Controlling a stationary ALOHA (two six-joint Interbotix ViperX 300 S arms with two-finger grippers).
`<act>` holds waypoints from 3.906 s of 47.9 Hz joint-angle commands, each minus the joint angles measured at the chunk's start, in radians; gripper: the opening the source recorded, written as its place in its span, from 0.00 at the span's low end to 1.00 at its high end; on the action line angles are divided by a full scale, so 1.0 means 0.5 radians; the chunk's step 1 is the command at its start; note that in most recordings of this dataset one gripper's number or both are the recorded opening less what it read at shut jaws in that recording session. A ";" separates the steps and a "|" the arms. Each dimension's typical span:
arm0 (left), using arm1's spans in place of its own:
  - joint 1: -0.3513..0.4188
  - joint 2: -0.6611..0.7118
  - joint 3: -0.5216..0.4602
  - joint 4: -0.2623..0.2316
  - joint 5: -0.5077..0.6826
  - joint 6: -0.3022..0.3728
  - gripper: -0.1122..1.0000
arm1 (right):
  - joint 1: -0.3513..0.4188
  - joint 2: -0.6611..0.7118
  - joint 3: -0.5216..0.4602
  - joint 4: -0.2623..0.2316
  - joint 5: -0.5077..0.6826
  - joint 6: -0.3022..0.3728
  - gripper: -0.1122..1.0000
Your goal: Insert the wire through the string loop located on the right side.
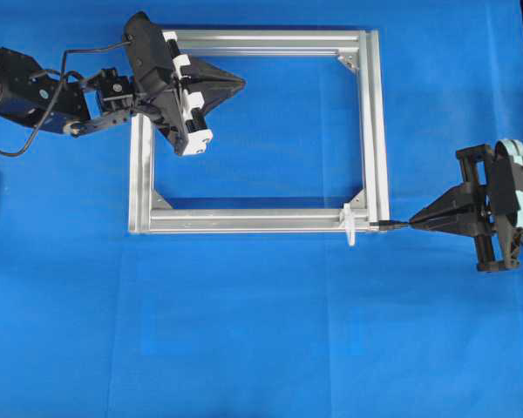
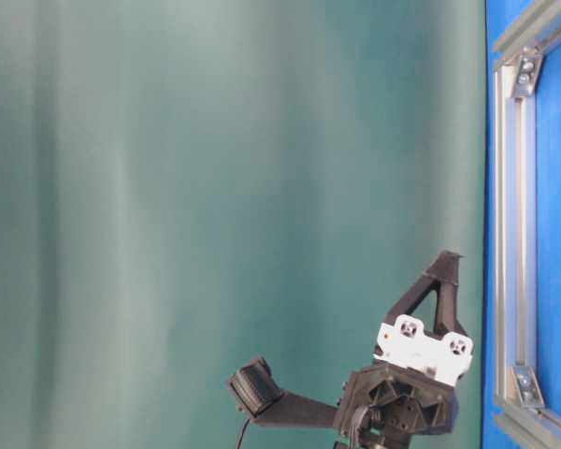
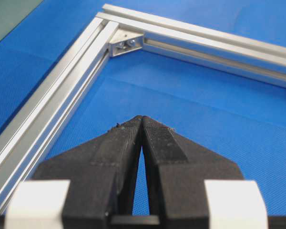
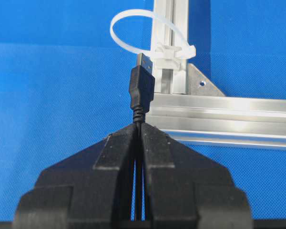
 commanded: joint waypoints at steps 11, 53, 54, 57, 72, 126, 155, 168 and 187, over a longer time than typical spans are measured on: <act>0.000 -0.071 -0.028 0.006 -0.012 0.003 0.12 | -0.003 0.034 -0.025 -0.003 -0.049 -0.003 0.06; 0.000 -0.067 -0.040 0.006 -0.037 -0.021 0.12 | -0.003 0.813 -0.362 -0.003 -0.635 -0.012 0.06; 0.000 -0.071 -0.040 0.006 -0.040 -0.025 0.12 | 0.000 0.819 -0.368 -0.003 -0.638 -0.015 0.06; 0.000 -0.071 -0.040 0.006 -0.040 -0.025 0.12 | -0.003 0.838 -0.377 -0.003 -0.638 -0.021 0.06; -0.064 -0.071 -0.040 0.006 -0.040 -0.037 0.12 | -0.003 0.844 -0.387 0.000 -0.644 -0.028 0.06; -0.816 0.009 -0.255 0.006 0.172 -0.199 0.12 | -0.003 0.844 -0.387 0.000 -0.647 -0.034 0.06; -0.755 0.313 -0.914 0.006 0.706 -0.160 0.12 | -0.003 0.847 -0.387 -0.003 -0.647 -0.037 0.06; -0.755 0.313 -0.908 0.006 0.706 -0.114 0.38 | -0.003 0.844 -0.390 -0.003 -0.647 -0.037 0.06; -0.749 0.334 -0.917 0.006 0.706 -0.025 0.87 | 0.000 0.844 -0.390 -0.003 -0.641 -0.037 0.06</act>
